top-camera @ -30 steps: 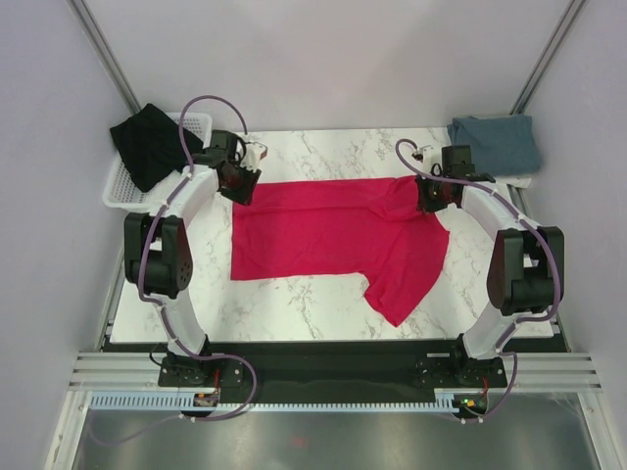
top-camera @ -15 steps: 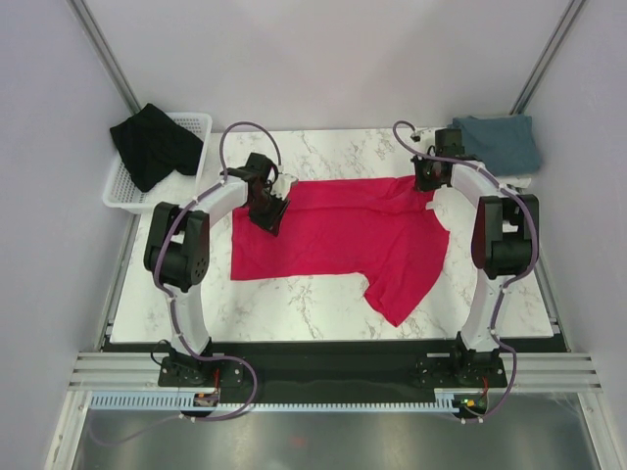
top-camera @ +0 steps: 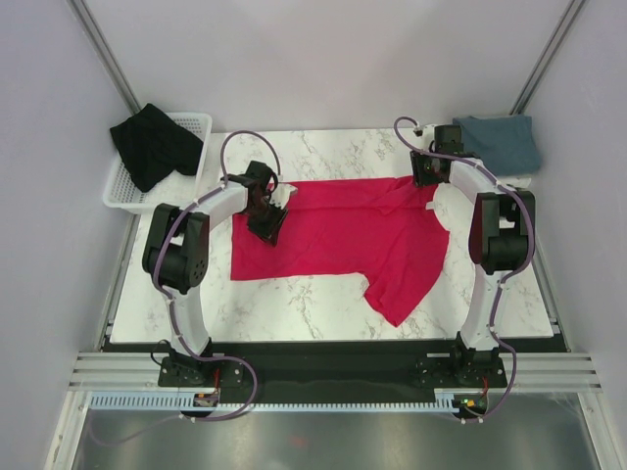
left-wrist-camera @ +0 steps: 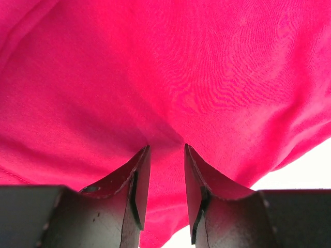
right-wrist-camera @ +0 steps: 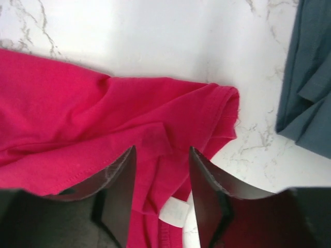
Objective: Fold and stack the t-shirts
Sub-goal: Fold the tshirt
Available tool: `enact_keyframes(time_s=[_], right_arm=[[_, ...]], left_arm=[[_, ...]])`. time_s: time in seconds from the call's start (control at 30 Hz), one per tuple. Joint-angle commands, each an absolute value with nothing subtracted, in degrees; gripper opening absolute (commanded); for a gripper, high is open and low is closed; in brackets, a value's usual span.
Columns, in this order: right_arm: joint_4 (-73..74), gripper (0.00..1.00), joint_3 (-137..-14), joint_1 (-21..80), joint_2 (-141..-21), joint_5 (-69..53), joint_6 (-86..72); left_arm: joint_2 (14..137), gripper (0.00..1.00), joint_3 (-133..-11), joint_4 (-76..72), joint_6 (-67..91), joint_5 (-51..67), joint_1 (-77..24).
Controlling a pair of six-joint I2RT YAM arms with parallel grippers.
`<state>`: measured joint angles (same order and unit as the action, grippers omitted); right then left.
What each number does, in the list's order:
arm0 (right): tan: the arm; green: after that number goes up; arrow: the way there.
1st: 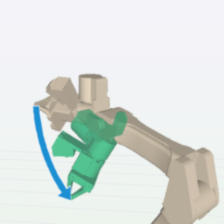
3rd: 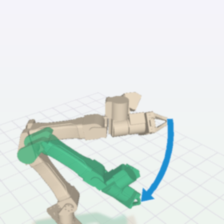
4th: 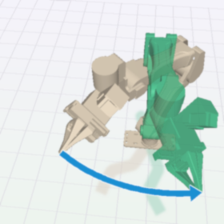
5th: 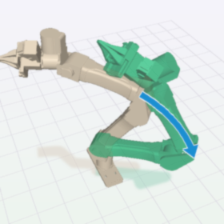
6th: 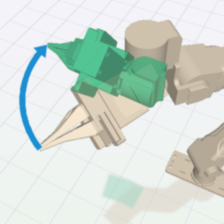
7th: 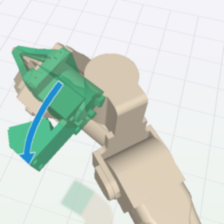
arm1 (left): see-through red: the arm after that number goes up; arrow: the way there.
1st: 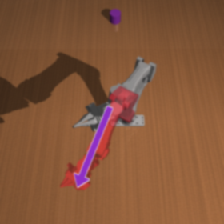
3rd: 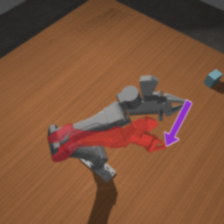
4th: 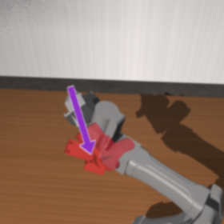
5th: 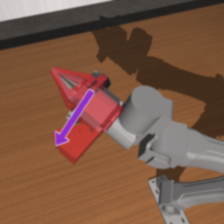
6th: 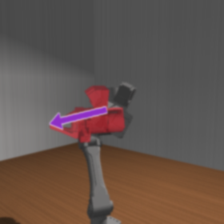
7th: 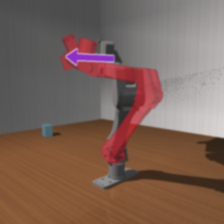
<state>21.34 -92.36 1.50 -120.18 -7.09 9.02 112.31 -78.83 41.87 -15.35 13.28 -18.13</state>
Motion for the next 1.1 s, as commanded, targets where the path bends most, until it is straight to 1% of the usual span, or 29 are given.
enact_keyframes(time_s=[0.0, 0.03, 0.1, 0.13, 0.27, 0.3, 0.4, 0.57, 1.07], right_arm=[[19.60, 0.55, -93.26, 1.41, -116.64, -3.09, 10.01], [19.51, 0.57, -92.38, 1.41, -113.41, -3.16, 11.15], [17.85, 0.58, -88.45, 1.49, -109.53, -4.04, 11.86], [17.58, 0.57, -87.11, 1.67, -106.12, -6.13, 12.04], [22.56, 0.53, -82.80, 2.72, -102.57, -15.01, 9.95], [23.89, 0.49, -81.75, 2.99, -102.92, -17.64, 9.06], [27.24, 0.44, -78.94, 4.04, -103.88, -23.72, 6.25], [27.86, 0.42, -76.99, 6.15, -106.69, -25.49, 5.45], [26.90, 0.41, -85.60, 6.59, -116.98, -24.70, 4.13]], left_arm=[[108.37, 0.40, -78.40, 41.84, -13.71, 14.77, -18.46], [108.20, 0.40, -78.22, 41.84, -13.71, 14.77, -18.46], [107.58, 0.40, -77.70, 41.84, -13.71, 14.77, -18.37], [107.40, 0.40, -77.61, 41.84, -13.71, 14.77, -18.46], [107.49, 0.40, -77.61, 41.84, -13.71, 14.77, -18.46], [107.49, 0.40, -77.96, 41.84, -13.71, 14.77, -18.37], [107.31, 0.40, -78.22, 41.84, -13.71, 14.77, -18.37], [106.44, 0.40, -77.52, 41.84, -13.71, 14.77, -18.37], [107.31, 0.40, -76.38, 41.84, -13.71, 14.77, -18.37]])
